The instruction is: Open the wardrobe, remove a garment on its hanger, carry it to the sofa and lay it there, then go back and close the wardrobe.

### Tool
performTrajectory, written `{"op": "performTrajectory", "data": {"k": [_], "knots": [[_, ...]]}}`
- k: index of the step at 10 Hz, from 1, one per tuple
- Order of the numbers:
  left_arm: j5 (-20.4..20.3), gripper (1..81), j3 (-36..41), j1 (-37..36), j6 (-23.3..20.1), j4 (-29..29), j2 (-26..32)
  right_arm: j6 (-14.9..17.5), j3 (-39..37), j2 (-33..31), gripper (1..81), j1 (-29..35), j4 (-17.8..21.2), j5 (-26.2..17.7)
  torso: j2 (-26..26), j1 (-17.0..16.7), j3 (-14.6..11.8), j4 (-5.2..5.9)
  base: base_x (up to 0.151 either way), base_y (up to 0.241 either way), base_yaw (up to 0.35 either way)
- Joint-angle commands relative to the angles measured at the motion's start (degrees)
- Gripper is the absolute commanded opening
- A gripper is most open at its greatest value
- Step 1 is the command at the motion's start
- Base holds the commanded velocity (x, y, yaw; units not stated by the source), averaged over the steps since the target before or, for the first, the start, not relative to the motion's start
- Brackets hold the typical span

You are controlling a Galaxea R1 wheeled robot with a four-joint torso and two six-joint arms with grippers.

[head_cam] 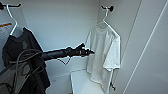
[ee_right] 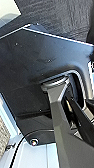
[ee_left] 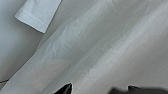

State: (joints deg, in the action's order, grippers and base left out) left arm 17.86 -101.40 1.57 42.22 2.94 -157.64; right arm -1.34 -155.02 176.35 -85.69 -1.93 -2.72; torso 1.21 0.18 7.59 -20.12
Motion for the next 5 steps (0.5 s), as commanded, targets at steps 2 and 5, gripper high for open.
{"op": "performTrajectory", "data": {"k": [2,5], "knots": [[-4.4,81.1,-1.25,-17.68,9.96,-0.39,-1.19,-0.15,0.08,0.17,81.1,1.61,0.96,-3.43,0.0,0.02,0.0,0.0,0.0,0.0,0.0],[-6.77,81.1,-2.92,-23.05,20.31,-0.39,-2.33,-0.15,0.25,0.17,81.1,1.52,0.96,-3.35,-0.02,0.02,0.0,0.0,0.0,0.0,0.0]]}}
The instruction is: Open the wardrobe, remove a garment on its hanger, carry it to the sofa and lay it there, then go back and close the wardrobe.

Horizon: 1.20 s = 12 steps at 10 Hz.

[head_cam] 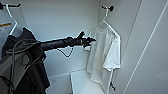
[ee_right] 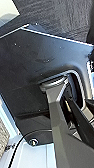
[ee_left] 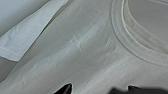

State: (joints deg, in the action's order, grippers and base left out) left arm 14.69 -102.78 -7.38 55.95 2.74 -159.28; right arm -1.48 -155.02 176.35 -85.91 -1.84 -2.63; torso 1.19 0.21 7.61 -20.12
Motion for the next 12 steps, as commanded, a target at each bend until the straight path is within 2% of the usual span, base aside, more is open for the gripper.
{"op": "performTrajectory", "data": {"k": [1,3,5,8,9,11,12], "knots": [[-5.09,81.1,-2.24,-15.08,9.84,-0.11,-1.12,-0.02,0.34,0.34,81.1,1.66,0.87,-3.43,0.0,0.0,0.0,0.0,0.0,0.0,0.0],[-7.57,81.1,-5.93,-15.52,14.08,-0.11,-3.32,-0.02,0.43,0.34,81.1,1.22,0.96,-3.35,0.0,0.0,0.0,0.0,0.0,0.0,0.0],[-10.29,81.1,-9.89,-16.92,17.51,-0.11,-6.04,-0.02,0.51,0.43,81.1,0.6,0.96,-1.42,0.0,0.0,0.0,0.0,0.0,0.0,0.0],[-10.47,81.1,-17.02,-20.17,20.07,-0.19,-11.33,-0.19,0.69,0.7,81.1,0.07,0.96,-0.79,-0.02,0.02,0.0,0.0,0.0,0.0,0.0],[-10.47,81.1,-17.72,-20.87,20.07,-0.11,-12.2,-0.28,0.6,0.7,81.1,-0.02,0.96,-0.79,-0.02,0.02,0.0,-1.62,0.0,0.0,0.0],[-10.3,81.1,-19.3,-21.58,20.07,0.25,-13.0,-0.28,0.69,0.78,81.1,0.07,0.96,-0.79,-0.02,0.04,0.0,-5.62,0.0,0.0,0.0],[-10.3,81.1,-20.09,-21.58,20.07,0.6,-13.61,-0.2,0.69,0.78,81.1,-0.02,0.87,-0.79,-0.02,0.04,0.0,-2.31,0.0,0.0,0.0]]}}
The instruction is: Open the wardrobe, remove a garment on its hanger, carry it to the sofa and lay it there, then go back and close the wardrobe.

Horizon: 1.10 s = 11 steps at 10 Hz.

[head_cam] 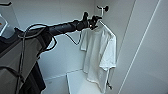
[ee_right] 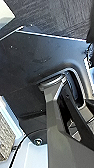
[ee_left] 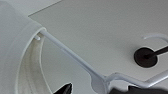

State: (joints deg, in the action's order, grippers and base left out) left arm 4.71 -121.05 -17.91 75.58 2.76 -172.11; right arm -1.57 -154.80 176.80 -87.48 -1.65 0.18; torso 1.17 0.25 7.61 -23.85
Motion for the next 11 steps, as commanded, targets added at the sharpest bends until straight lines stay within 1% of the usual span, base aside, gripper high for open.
{"op": "performTrajectory", "data": {"k": [1,2,3,5,6,8,9,10,11], "knots": [[-0.4,81.1,-2.61,-11.05,0.36,0.67,-1.4,-0.1,0.38,0.33,81.1,1.21,0.68,-3.61,0.0,0.0,0.0,0.09,0.0,0.0,0.0],[-0.48,81.1,-3.39,-10.96,0.27,1.36,-1.84,-0.1,0.38,0.33,81.1,1.21,0.68,-3.61,0.0,0.0,0.0,-0.66,0.0,0.0,0.0],[-0.83,81.1,-3.67,-10.61,0.27,2.16,-2.19,-0.1,0.38,0.33,81.1,1.11,0.68,-3.61,0.0,0.0,0.0,-0.7,0.0,0.0,0.0],[-8.04,81.1,-5.6,-8.86,0.27,3.92,-3.16,-0.1,0.47,0.33,81.1,0.77,0.77,-3.61,0.0,0.0,0.0,-0.66,0.0,0.0,0.0],[-9.27,81.1,-7.0,-8.33,0.36,5.59,-4.3,-0.1,0.21,0.33,81.1,0.41,0.77,-3.61,0.0,0.0,0.0,-0.66,0.0,0.0,0.0],[-13.49,81.1,-8.14,-7.97,0.44,7.78,-5.88,-0.19,0.29,0.42,81.1,0.5,0.85,-3.61,0.0,0.0,0.0,-0.66,0.0,0.0,0.0],[-14.9,81.1,-8.15,-7.97,0.44,8.05,-6.14,-0.19,0.3,0.42,81.1,0.41,0.85,-3.61,0.0,0.0,0.0,-0.66,0.0,0.0,0.0],[-18.49,81.1,-7.98,-7.97,0.44,9.19,-6.06,-0.19,0.12,0.33,81.1,0.16,0.94,-3.61,0.0,0.0,0.0,-0.66,0.0,0.0,0.0],[-20.09,81.1,-7.53,-8.06,0.53,10.34,-6.06,-0.27,-0.06,0.33,81.1,0.06,1.03,-3.61,0.0,0.0,0.0,-0.66,0.0,0.0,0.0]]}}
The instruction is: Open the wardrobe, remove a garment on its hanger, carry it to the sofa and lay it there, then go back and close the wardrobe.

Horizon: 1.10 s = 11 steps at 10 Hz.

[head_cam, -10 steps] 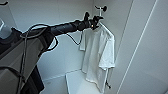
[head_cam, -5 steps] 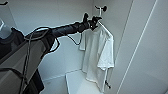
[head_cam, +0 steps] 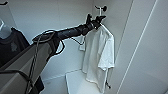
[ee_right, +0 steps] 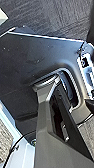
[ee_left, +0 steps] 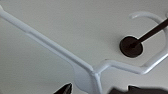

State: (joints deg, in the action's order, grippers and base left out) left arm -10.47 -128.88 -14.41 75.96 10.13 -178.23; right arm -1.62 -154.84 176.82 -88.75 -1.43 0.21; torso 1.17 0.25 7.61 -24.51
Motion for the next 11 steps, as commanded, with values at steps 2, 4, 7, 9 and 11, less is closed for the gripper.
{"op": "performTrajectory", "data": {"k": [2,4,7,9,11], "knots": [[-5.87,81.1,0.12,-11.73,0.15,5.59,0.23,-0.22,0.17,0.4,81.1,1.41,0.81,-3.72,0.0,0.0,0.0,0.0,0.0,0.0,0.0],[-6.14,81.1,-0.06,-11.65,0.15,7.1,0.41,-0.14,-0.01,0.66,81.1,1.16,0.9,-3.72,0.0,0.0,0.0,0.0,0.0,0.0,0.0],[-6.23,1.0,0.38,-11.65,0.24,7.1,0.24,-0.14,0.17,0.75,81.1,1.24,0.81,-3.72,0.0,0.0,0.0,0.0,0.0,0.0,0.0],[-7.37,1.0,0.91,-12.16,0.33,7.18,0.76,-0.22,-0.01,0.48,81.1,1.24,0.99,-3.63,0.0,0.0,0.0,0.0,0.0,0.0,0.0],[-7.11,1.0,2.31,-15.16,0.42,7.27,2.26,-0.22,0.34,0.57,81.1,1.51,1.07,-3.63,0.0,0.0,0.0,0.0,0.0,0.0,0.0]]}}
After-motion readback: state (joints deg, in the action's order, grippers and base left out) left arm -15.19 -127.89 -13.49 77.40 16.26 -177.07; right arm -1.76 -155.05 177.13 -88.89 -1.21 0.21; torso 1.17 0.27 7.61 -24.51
